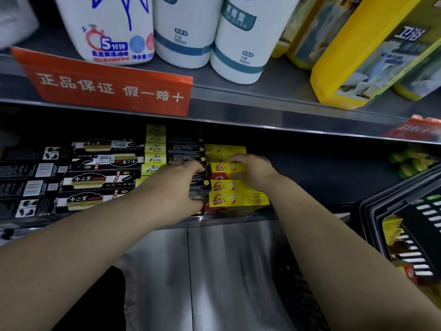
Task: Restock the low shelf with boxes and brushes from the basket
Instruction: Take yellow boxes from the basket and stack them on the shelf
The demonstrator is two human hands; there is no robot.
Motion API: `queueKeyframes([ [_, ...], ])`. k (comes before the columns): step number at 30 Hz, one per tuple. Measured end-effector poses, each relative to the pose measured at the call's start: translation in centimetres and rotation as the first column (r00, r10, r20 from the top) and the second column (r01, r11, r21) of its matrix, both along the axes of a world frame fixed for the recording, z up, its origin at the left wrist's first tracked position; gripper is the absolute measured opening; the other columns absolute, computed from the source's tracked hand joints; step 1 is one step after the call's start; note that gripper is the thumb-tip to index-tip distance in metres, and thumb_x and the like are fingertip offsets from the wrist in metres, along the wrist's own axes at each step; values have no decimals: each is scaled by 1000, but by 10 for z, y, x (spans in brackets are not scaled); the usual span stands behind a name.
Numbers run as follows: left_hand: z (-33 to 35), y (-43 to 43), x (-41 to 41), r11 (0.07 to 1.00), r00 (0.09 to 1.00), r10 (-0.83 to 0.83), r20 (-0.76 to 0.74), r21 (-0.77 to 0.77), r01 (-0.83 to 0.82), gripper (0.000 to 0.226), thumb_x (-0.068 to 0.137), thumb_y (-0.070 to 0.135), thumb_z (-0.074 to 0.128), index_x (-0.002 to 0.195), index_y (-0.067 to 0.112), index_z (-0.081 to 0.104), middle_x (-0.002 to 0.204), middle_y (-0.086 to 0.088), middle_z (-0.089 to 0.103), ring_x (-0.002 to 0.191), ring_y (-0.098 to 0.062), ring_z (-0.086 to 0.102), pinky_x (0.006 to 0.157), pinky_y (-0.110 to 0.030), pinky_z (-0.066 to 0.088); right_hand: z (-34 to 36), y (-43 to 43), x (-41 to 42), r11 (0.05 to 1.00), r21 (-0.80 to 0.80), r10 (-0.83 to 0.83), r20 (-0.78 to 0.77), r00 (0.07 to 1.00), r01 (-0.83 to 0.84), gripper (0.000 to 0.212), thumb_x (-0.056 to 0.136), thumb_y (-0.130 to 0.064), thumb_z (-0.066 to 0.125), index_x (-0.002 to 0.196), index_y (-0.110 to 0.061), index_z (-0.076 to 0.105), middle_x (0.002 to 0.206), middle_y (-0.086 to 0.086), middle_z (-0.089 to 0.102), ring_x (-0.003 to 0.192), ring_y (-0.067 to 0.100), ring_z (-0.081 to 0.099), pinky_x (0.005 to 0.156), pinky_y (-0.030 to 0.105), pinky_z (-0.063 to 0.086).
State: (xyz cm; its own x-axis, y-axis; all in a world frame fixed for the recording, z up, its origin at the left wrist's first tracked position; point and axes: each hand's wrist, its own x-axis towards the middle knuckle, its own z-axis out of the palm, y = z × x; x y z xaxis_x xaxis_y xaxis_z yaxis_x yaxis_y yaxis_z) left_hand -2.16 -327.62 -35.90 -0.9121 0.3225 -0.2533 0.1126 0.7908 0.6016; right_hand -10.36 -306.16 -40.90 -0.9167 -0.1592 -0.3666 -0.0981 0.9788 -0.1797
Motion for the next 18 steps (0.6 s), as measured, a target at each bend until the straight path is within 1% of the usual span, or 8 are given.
queueKeyframes([
  [3, -1, 0, -2, 1000, 1000, -5, 10, -4, 5, 70, 81, 30, 67, 141, 28, 32, 146, 5, 36, 130, -14, 36, 99, -25, 34, -1, 2, 1, 990, -125, -48, 104, 993, 61, 33, 97, -35, 48, 130, -34, 52, 135, 1, 53, 129, 22, 42, 116, 41, 16],
  [6, -1, 1, -2, 1000, 1000, 1, 10, -4, -1, 69, 81, 30, 67, 141, 29, 32, 146, 6, 36, 130, -14, 37, 98, -25, 35, 7, 12, 0, 967, -222, -110, 94, 989, 129, 35, 98, -35, 44, 132, -27, 51, 142, 10, 43, 130, 26, 41, 112, 41, 29],
  [8, -1, 1, -1, 1000, 1000, 2, 6, 0, -2, 69, 81, 30, 67, 140, 29, 32, 146, 6, 35, 130, -13, 36, 97, -24, 34, 16, 23, 2, 955, -193, -196, 156, 968, 225, 57, 89, -47, 57, 140, -28, 40, 148, 13, 32, 134, 30, 35, 111, 40, 31],
  [11, 1, 1, 1, 1000, 1000, 1, 3, 18, -1, 67, 81, 30, 67, 139, 28, 34, 145, 6, 35, 131, -13, 35, 98, -24, 33, 26, 37, 15, 971, 63, -238, 346, 908, 230, 115, 64, -55, 78, 150, -32, 6, 154, 9, 20, 140, 29, 26, 110, 40, 29],
  [12, 2, 2, 2, 1000, 1000, 2, 2, 23, -2, 67, 81, 29, 67, 139, 29, 34, 145, 5, 35, 130, -13, 36, 98, -25, 34, 26, 39, 21, 974, 120, -224, 374, 900, 192, 123, 61, -51, 82, 150, -31, -1, 154, 9, 21, 139, 29, 27, 109, 40, 31],
  [14, 5, 3, 5, 1000, 1000, 2, -4, 29, -2, 66, 81, 29, 67, 139, 29, 35, 145, 5, 36, 130, -14, 36, 99, -26, 35, 21, 37, 31, 978, 90, -207, 376, 903, 186, 125, 62, -36, 86, 150, -30, -3, 151, 9, 27, 136, 28, 33, 108, 39, 34],
  [16, 9, 5, 7, 999, 1000, -4, -10, 36, 5, 64, 81, 30, 67, 137, 29, 36, 145, 5, 36, 129, -15, 37, 100, -28, 37, 16, 33, 36, 970, -19, -223, 326, 919, 243, 116, 64, -19, 85, 149, -28, 6, 147, 10, 34, 132, 26, 40, 107, 38, 36],
  [18, 12, 9, 10, 999, 1000, -15, -19, 48, 15, 63, 81, 29, 67, 136, 29, 38, 144, 5, 38, 129, -15, 38, 101, -29, 37, 15, 28, 38, 965, -54, -233, 278, 932, 257, 110, 64, -11, 84, 148, -25, 13, 140, 11, 41, 127, 26, 45, 105, 38, 39],
])
